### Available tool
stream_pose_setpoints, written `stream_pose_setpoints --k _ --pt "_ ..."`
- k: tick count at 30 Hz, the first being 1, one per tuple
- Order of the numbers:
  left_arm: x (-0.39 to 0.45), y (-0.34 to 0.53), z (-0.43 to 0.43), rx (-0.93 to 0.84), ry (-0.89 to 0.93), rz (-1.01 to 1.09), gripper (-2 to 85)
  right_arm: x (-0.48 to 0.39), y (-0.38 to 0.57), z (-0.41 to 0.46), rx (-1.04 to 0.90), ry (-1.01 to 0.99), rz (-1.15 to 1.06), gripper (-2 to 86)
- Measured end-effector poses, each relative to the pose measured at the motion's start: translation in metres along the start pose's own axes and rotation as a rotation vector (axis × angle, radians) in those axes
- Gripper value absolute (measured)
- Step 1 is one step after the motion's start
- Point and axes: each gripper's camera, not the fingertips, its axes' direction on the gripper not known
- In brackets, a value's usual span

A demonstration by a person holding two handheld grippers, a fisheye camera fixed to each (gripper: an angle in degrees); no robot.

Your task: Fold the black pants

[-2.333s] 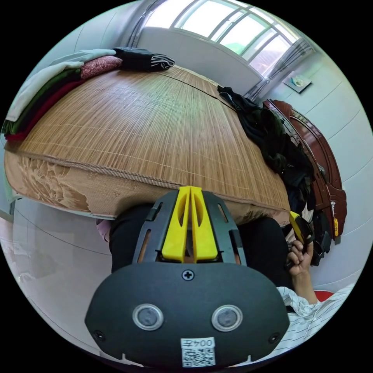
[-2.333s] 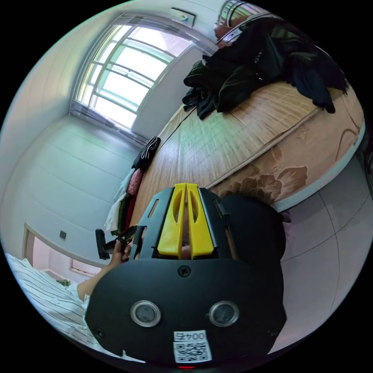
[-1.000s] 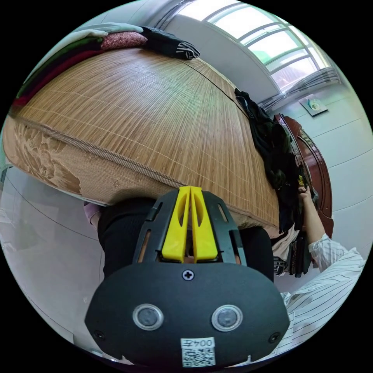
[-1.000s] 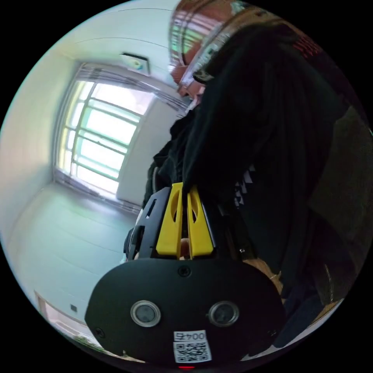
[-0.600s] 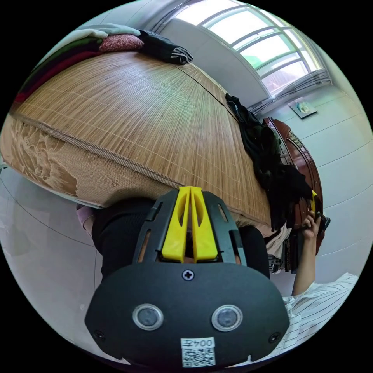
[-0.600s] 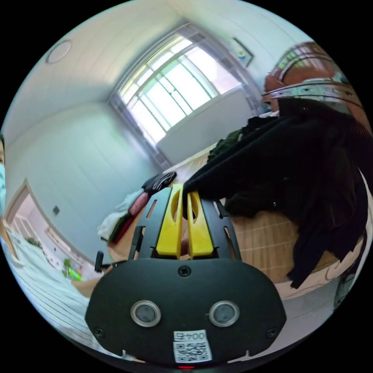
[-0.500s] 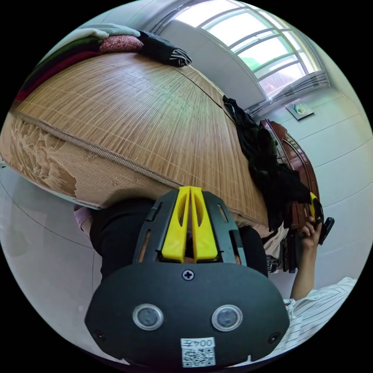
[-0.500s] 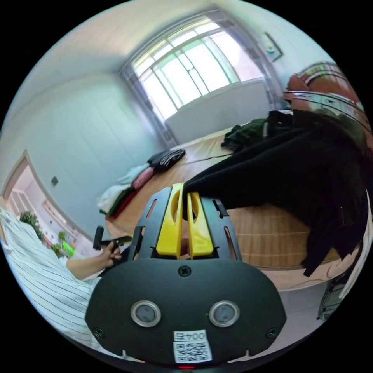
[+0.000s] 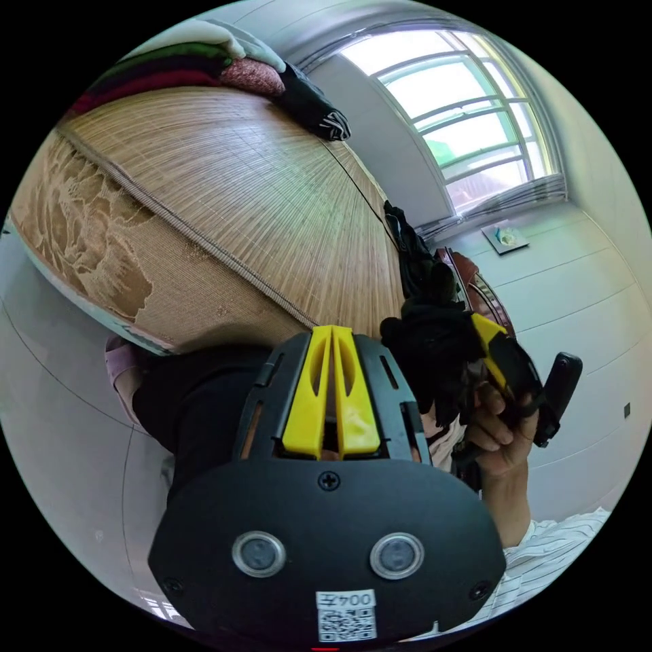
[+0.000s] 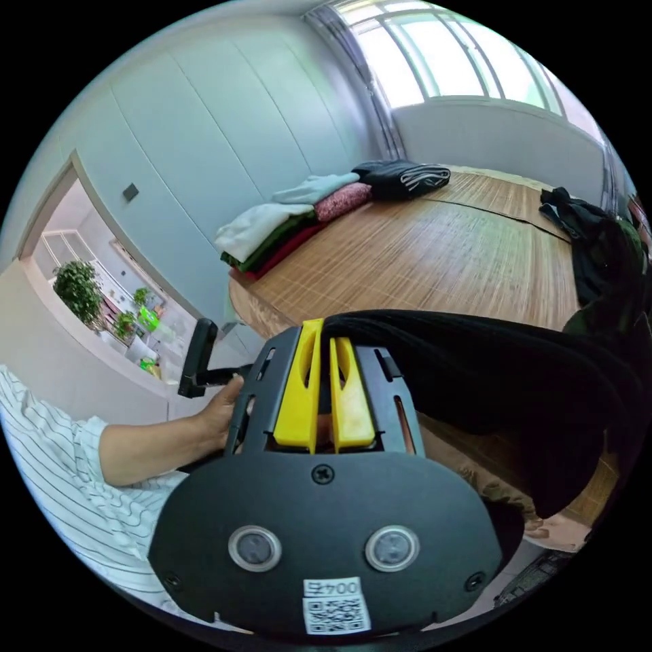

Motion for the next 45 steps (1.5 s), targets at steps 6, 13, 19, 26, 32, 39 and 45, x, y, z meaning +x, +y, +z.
stream_pose_setpoints --k 6,13,19,26,32,39,45 --pt "0.003 -0.007 0.007 0.003 0.037 -0.027 0.5 0.039 0.047 -0.027 0.07 0.013 0.201 5.2" --pt "0.027 -0.021 0.031 -0.045 0.033 0.003 0.8 0.085 0.126 -0.09 0.227 -0.156 0.299 17.1" --pt "0.069 -0.018 0.047 -0.09 0.131 0.109 2.4 0.103 0.188 -0.129 0.327 -0.086 0.376 10.0" --pt "0.096 0.024 0.053 -0.09 0.446 -0.067 12.0 0.098 0.239 -0.114 0.26 0.097 0.442 5.3" --pt "0.104 0.027 0.137 -0.136 0.607 -0.289 16.0 0.119 0.232 -0.104 0.234 0.097 0.486 -0.1" --pt "0.115 0.045 0.25 -0.18 0.678 -0.442 21.7 0.145 0.238 -0.11 0.239 0.072 0.546 -0.7" --pt "0.125 0.084 0.317 -0.172 0.695 -0.515 22.7 0.175 0.246 -0.117 0.271 0.034 0.644 -0.8"
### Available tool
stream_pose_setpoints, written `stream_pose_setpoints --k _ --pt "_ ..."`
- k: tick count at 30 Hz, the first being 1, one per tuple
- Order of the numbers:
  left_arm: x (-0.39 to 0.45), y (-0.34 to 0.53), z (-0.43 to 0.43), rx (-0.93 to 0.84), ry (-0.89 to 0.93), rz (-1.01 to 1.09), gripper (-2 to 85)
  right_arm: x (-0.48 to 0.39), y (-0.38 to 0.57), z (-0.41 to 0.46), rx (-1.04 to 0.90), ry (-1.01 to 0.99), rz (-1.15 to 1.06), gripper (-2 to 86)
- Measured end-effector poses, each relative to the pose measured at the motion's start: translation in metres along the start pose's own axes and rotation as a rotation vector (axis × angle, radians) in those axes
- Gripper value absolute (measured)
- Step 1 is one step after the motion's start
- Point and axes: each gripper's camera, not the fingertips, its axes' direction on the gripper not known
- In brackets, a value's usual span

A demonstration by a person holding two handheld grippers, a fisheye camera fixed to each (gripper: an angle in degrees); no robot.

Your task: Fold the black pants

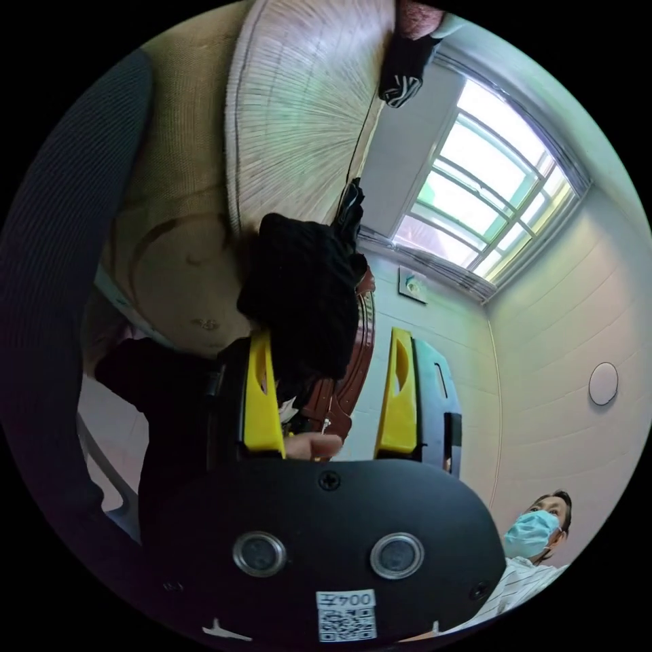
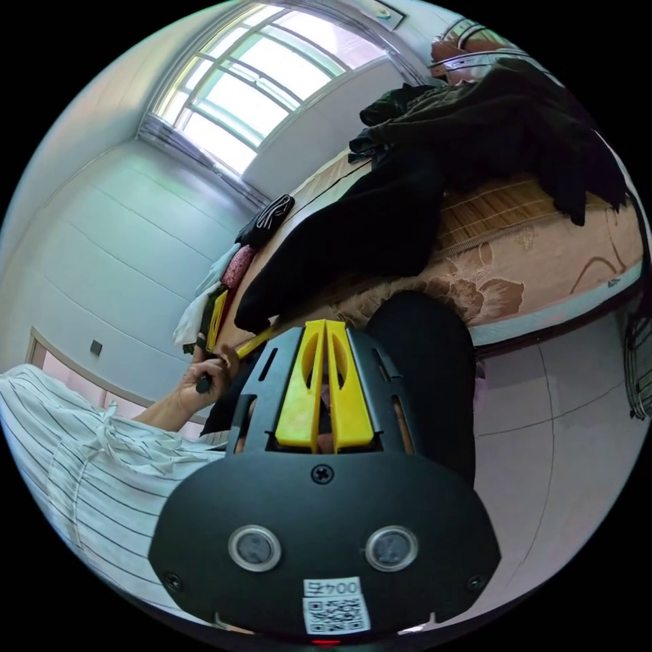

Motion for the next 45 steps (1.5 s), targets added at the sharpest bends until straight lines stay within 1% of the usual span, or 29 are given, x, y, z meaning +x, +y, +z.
stream_pose_setpoints --k 2,4,6,7,9,10,12,13,15,16,18,19,20,21,22,24,27,30,32,35,36,38,40,43,45 --pt "-0.002 -0.003 0.019 0.002 -0.007 0.021 21.8 0.006 -0.004 -0.001 -0.001 -0.009 0.014 -0.8" --pt "-0.005 -0.008 0.048 -0.03 -0.029 0.041 18.4 0.011 -0.008 -0.001 -0.001 -0.02 0.027 -0.7" --pt "-0.005 -0.013 0.093 -0.108 -0.082 0.103 8.9 0.018 -0.014 -0.003 0.003 -0.023 0.052 -0.7" --pt "-0.003 -0.013 0.102 -0.117 -0.1 0.12 8.0 0.019 -0.015 -0.003 0.005 -0.024 0.058 -0.7" --pt "0.024 -0.005 0.131 -0.037 -0.193 0.205 5.7 0.025 -0.02 -0.005 0.01 -0.022 0.078 -0.7" --pt "0.034 -0.003 0.138 -0.013 -0.186 0.229 5.5 0.027 -0.021 -0.006 0.011 -0.022 0.082 -0.7" --pt "0.086 0.001 0.18 -0.013 -0.056 0.343 5.1 0.032 -0.026 -0.008 0.016 -0.028 0.095 -0.7" --pt "0.104 0.003 0.194 -0.02 -0.038 0.379 5.1 0.034 -0.027 -0.009 0.016 -0.031 0.1 -0.7" --pt "0.183 0.017 0.247 -0.04 0.057 0.527 4.9 0.04 -0.033 -0.009 0.014 -0.037 0.126 -0.7" --pt "0.203 0.021 0.26 -0.05 0.079 0.557 4.9 0.041 -0.034 -0.009 0.013 -0.037 0.131 -0.7" --pt "0.288 0.05 0.306 -0.055 0.122 0.675 4.9 0.043 -0.039 -0.011 0.013 -0.032 0.134 -0.7" --pt "0.309 0.057 0.314 -0.051 0.132 0.701 4.9 0.043 -0.041 -0.011 0.012 -0.032 0.133 -0.8" --pt "0.35 0.073 0.327 -0.045 0.171 0.759 5.0 0.044 -0.043 -0.012 0.012 -0.03 0.131 -0.8" --pt "0.391 0.091 0.333 -0.032 0.211 0.823 5.0 0.045 -0.045 -0.013 0.015 -0.03 0.133 -0.8" --pt "0.412 0.102 0.334 -0.027 0.224 0.86 5.0 0.046 -0.046 -0.013 0.016 -0.032 0.136 -0.8" --pt "0.493 0.147 0.333 -0.012 0.23 0.997 5.0 0.051 -0.051 -0.015 0.021 -0.038 0.155 -0.7" --pt "0.569 0.2 0.309 0.055 0.238 1.15 5.1 0.054 -0.059 -0.013 0.012 -0.039 0.166 -0.7" --pt "0.628 0.241 0.271 0.157 0.223 1.255 5.1 0.051 -0.067 -0.009 -0.01 -0.028 0.147 -0.7" --pt "0.652 0.257 0.246 0.22 0.23 1.291 5.1 0.049 -0.072 -0.006 -0.024 -0.023 0.136 -0.7" --pt "0.677 0.277 0.203 0.343 0.239 1.344 5.2 0.048 -0.079 -0.004 -0.033 -0.017 0.131 -0.7" --pt "0.682 0.278 0.194 0.355 0.2 1.379 5.2 0.048 -0.081 -0.003 -0.035 -0.015 0.132 -0.7" --pt "0.674 0.268 0.187 0.334 0.182 1.386 5.2 0.048 -0.085 -0.003 -0.034 -0.015 0.134 -0.7" --pt "0.653 0.249 0.189 0.29 0.155 1.366 5.2 0.049 -0.088 -0.002 -0.033 -0.018 0.139 -0.7" --pt "0.596 0.21 0.202 0.276 0.079 1.293 5.2 0.05 -0.095 0.0 -0.042 -0.019 0.155 -0.7" --pt "0.542 0.173 0.216 0.23 0.032 1.227 5.2 0.048 -0.101 0.004 -0.055 -0.011 0.148 -0.7"
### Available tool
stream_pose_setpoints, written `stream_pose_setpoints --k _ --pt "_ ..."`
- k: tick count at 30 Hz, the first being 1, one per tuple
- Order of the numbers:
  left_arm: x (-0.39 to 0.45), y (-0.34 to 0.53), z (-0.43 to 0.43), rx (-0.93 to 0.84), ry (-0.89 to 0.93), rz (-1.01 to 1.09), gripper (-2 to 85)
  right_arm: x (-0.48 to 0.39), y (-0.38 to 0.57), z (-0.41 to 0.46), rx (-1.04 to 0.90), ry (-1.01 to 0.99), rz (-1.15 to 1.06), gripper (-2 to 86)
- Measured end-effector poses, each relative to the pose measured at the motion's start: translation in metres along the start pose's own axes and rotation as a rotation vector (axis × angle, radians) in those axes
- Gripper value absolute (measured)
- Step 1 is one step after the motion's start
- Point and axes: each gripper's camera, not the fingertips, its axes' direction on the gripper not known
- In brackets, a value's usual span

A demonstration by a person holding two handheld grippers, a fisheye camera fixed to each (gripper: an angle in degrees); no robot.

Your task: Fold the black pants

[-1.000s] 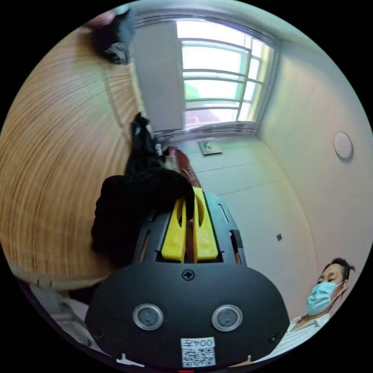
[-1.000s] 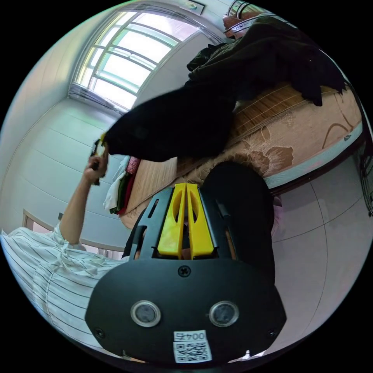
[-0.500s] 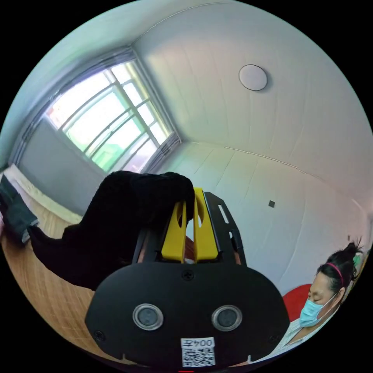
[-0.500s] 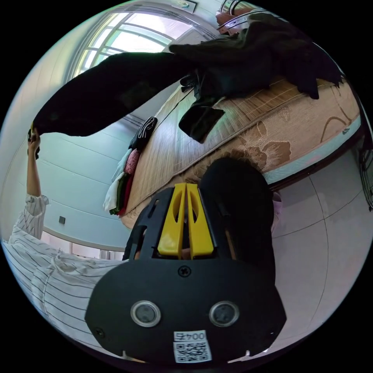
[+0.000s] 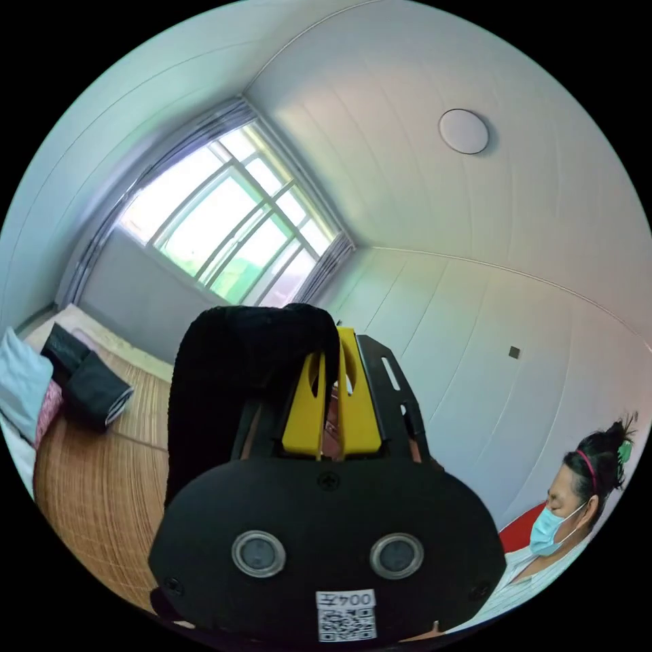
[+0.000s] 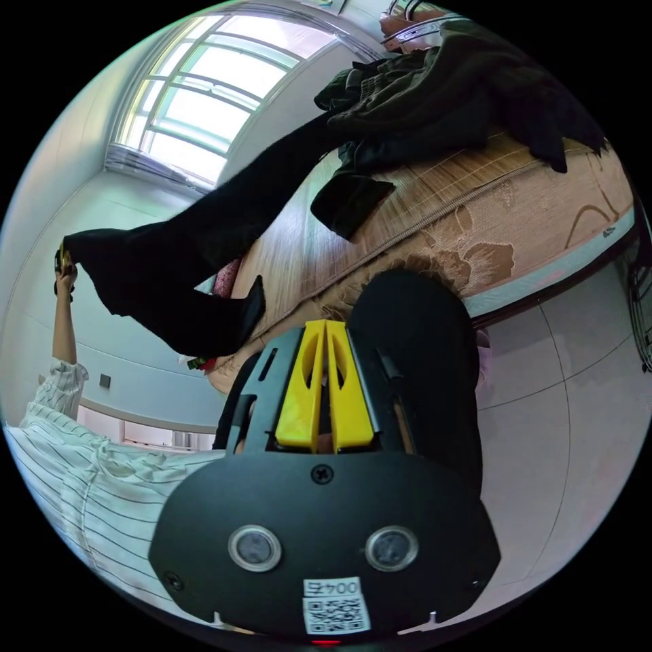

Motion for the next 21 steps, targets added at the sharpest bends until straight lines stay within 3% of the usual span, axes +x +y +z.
stream_pose_setpoints --k 4,10,14,17,21 --pt "-0.076 0.075 -0.009 -0.058 0.036 -0.092 5.2 -0.002 -0.007 0.003 -0.009 0.016 0.009 -0.7" --pt "-0.196 0.248 -0.095 -0.088 0.03 -0.291 5.2 -0.018 -0.042 0.02 -0.089 0.129 -0.013 -0.7" --pt "-0.254 0.363 -0.169 -0.003 0.021 -0.429 5.2 -0.05 -0.109 0.055 -0.087 0.25 -0.201 -0.7" --pt "-0.273 0.406 -0.204 0.013 0.005 -0.468 5.2 -0.073 -0.167 0.095 -0.157 0.111 -0.322 -0.7" --pt "-0.291 0.416 -0.233 -0.023 -0.008 -0.46 5.2 -0.084 -0.246 0.146 -0.177 -0.31 -0.347 -0.7"
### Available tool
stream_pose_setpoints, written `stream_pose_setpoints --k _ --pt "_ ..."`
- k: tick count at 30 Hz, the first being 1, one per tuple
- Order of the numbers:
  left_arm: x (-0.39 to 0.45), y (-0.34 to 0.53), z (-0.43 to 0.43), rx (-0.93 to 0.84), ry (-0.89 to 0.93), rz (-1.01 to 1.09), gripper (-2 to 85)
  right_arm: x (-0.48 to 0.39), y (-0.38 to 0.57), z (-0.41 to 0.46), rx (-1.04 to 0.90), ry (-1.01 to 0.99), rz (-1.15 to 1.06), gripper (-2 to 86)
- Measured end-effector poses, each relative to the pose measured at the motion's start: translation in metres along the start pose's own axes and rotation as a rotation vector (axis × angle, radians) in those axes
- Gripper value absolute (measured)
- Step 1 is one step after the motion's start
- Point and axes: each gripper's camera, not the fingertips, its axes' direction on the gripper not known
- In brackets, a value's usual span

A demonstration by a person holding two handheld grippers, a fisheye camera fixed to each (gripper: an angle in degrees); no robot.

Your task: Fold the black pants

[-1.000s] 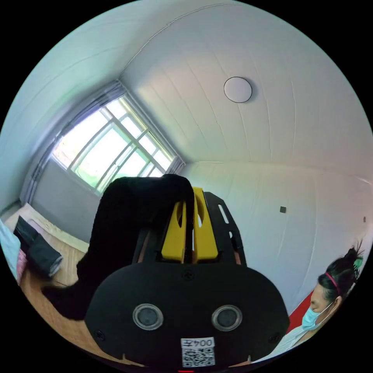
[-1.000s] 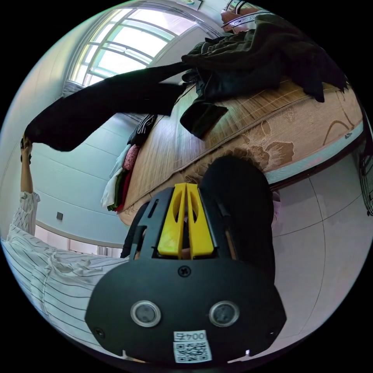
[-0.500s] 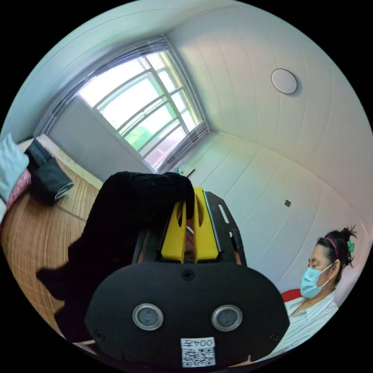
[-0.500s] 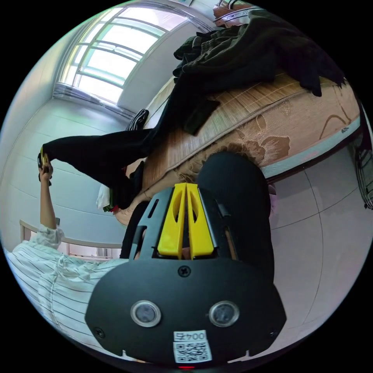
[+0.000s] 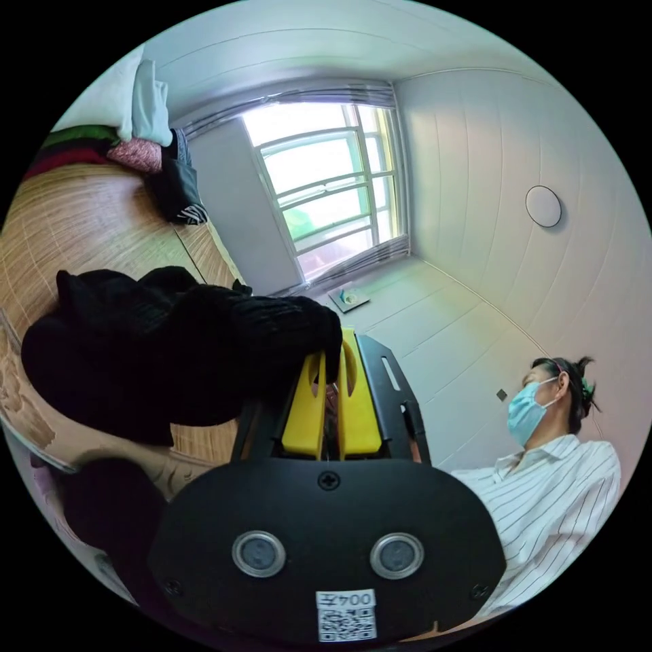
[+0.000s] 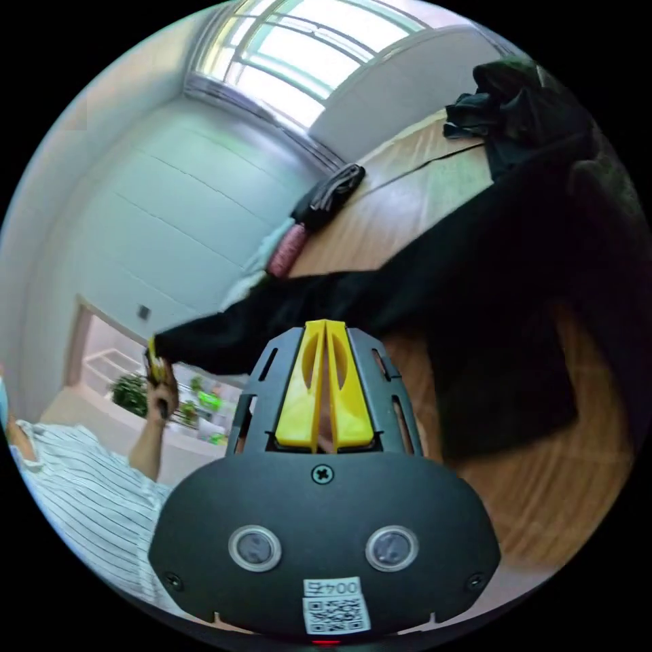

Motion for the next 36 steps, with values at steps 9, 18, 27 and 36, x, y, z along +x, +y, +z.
stream_pose_setpoints --k 9,18,27,36 --pt "-0.054 -0.066 0.025 -0.162 -0.056 0.025 5.2 0.078 -0.06 0.027 0.114 0.318 0.103 -0.8" --pt "-0.128 -0.12 0.081 -0.343 0.031 0.059 5.3 0.123 -0.083 -0.073 0.016 0.671 -0.11 -0.6" --pt "-0.189 -0.136 0.096 -0.526 0.048 0.118 5.4 0.1 -0.068 -0.113 0.011 0.374 -0.01 -0.4" --pt "-0.189 -0.126 0.036 -0.702 -0.327 0.406 5.4 -0.182 0.094 -0.07 0.174 0.371 -0.439 11.9"
